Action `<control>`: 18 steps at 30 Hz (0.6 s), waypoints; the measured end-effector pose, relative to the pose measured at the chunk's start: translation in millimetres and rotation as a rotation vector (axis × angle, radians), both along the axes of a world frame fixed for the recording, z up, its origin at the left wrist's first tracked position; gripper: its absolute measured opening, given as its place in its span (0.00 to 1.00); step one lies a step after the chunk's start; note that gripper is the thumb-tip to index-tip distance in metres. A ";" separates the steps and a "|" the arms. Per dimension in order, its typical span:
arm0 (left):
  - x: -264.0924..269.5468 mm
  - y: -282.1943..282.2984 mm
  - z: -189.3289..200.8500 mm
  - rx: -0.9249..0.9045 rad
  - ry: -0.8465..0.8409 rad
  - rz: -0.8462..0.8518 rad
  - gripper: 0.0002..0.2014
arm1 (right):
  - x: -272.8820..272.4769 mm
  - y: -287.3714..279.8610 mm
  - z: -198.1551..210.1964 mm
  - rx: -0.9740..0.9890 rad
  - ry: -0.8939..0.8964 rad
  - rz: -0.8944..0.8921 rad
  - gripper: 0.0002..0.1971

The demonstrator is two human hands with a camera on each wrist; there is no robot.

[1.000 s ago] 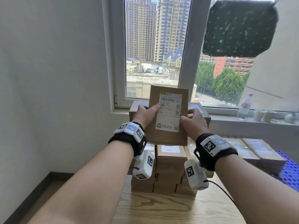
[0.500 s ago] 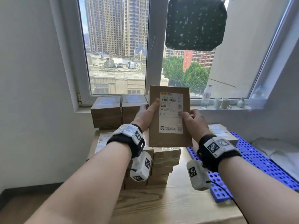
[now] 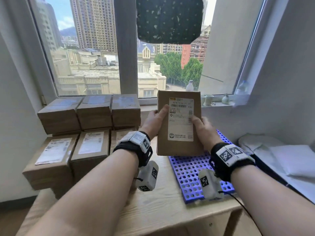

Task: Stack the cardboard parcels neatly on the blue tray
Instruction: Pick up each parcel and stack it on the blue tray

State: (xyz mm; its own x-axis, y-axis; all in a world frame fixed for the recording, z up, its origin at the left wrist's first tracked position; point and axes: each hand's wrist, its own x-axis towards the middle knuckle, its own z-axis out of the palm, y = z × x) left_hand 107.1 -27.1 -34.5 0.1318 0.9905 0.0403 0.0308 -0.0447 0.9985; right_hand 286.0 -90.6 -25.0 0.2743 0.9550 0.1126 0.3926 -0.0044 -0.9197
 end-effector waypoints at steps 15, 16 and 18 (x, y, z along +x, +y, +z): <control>192.9 -0.7 -35.3 -0.046 0.018 -0.020 0.36 | 195.5 7.3 -55.4 -0.075 0.045 -0.003 0.33; 201.3 0.1 -37.6 -0.042 0.010 -0.028 0.40 | 202.1 7.1 -57.8 -0.086 0.055 -0.004 0.37; 215.8 12.9 -52.9 -0.071 0.012 -0.034 0.51 | 214.9 10.6 -63.0 -0.087 0.075 -0.011 0.37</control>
State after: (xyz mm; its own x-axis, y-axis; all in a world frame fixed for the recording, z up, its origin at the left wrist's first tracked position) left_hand 322.9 -14.2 -87.4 0.1657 0.9857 -0.0321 0.0426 0.0254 0.9988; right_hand 500.9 -80.1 -88.0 0.2898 0.9571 0.0080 0.3220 -0.0896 -0.9425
